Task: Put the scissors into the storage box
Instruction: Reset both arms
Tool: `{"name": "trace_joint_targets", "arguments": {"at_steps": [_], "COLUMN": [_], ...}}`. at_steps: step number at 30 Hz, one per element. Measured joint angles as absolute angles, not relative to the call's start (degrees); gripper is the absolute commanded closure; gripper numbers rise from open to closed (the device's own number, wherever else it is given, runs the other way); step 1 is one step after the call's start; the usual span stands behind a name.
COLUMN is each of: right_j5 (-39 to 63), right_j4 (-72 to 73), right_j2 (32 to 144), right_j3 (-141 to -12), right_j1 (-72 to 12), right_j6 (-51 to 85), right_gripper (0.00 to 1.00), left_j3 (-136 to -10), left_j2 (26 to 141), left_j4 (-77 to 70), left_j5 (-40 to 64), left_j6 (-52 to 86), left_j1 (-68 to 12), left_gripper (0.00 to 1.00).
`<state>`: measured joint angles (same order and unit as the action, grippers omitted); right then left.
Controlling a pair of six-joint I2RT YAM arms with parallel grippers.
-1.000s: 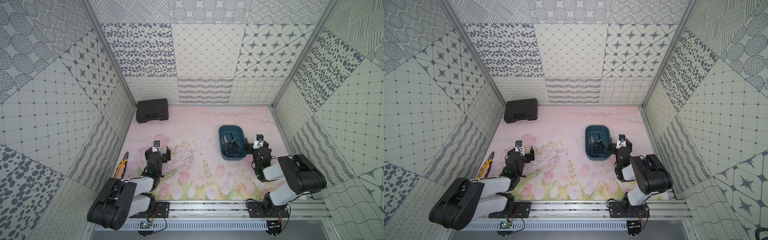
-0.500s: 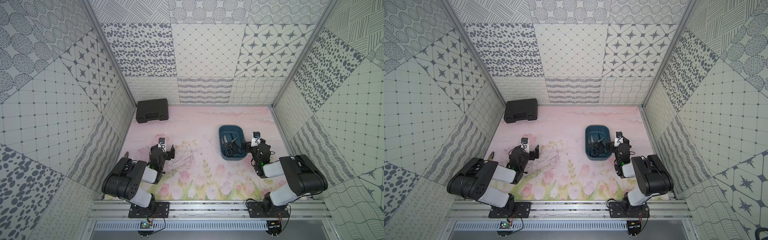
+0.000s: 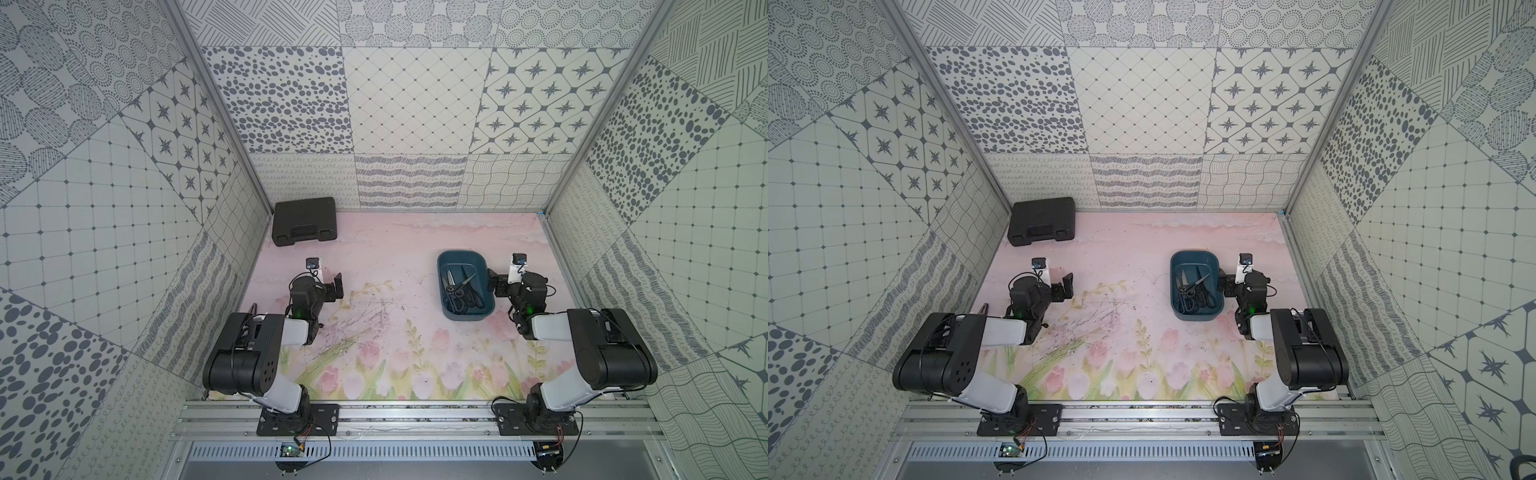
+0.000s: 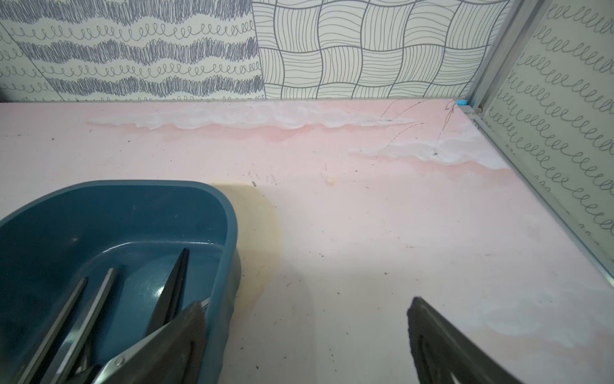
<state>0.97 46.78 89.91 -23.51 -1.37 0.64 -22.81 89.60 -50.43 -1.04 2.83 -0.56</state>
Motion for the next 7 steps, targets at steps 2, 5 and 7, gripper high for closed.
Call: {"name": "trace_joint_targets", "arguments": {"at_steps": [2,5,7], "right_j5": [1.3,1.5,1.6], "right_j4": [46.4,46.2,46.1], "right_j2": [89.9,89.9,89.9], "right_j3": [-23.5,-23.5,-23.5], "right_j1": [-1.3,-1.3,-1.2], "right_j6": [0.8,0.9,0.9], "right_gripper": [0.03,0.03,0.03], "left_j3": [-22.9,-22.9,-22.9], "left_j2": [89.6,89.6,89.6], "left_j4": [-49.9,-49.4,-48.9], "left_j5": [-0.4,0.0,0.2], "left_j6": [3.0,3.3,3.4], "left_j1": [-0.6,-0.6,-0.6], "left_gripper": [0.01,0.01,0.01]}}
